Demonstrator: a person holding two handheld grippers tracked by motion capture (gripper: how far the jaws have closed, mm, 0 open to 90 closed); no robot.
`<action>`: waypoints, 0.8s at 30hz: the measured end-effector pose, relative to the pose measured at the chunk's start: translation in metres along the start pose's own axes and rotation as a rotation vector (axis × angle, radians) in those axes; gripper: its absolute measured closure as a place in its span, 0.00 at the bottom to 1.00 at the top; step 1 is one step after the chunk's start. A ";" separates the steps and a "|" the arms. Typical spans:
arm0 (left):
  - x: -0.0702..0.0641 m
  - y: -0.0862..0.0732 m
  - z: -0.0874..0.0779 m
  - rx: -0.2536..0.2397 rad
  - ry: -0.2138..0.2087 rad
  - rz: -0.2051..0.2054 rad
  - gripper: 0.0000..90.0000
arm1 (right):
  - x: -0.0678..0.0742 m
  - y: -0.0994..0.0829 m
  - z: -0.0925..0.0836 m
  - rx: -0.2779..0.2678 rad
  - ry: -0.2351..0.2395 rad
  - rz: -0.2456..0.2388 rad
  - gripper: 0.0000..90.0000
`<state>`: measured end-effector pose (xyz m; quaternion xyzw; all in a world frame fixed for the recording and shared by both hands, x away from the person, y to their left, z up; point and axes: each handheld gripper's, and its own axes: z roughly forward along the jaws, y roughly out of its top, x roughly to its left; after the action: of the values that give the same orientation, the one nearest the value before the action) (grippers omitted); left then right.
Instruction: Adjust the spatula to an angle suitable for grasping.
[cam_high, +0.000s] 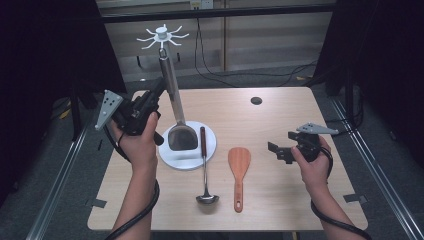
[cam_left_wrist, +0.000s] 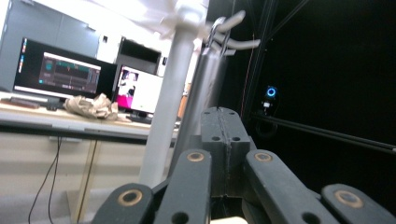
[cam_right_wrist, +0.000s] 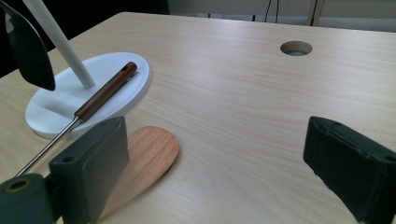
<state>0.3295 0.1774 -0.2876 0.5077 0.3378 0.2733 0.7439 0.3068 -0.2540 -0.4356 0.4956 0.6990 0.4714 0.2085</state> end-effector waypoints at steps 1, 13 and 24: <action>-0.002 0.003 0.003 -0.009 -0.004 -0.004 1.00 | 0.000 0.000 0.000 0.000 0.001 -0.001 0.07; -0.013 0.025 0.030 -0.024 -0.036 0.018 1.00 | -0.002 0.001 -0.001 -0.010 -0.001 0.005 0.07; -0.006 0.030 0.037 -0.020 -0.012 -0.021 1.00 | -0.004 0.001 -0.003 -0.012 -0.001 0.012 0.08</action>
<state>0.3530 0.1616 -0.2484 0.4982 0.3362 0.2657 0.7538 0.3073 -0.2589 -0.4341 0.4991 0.6931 0.4764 0.2088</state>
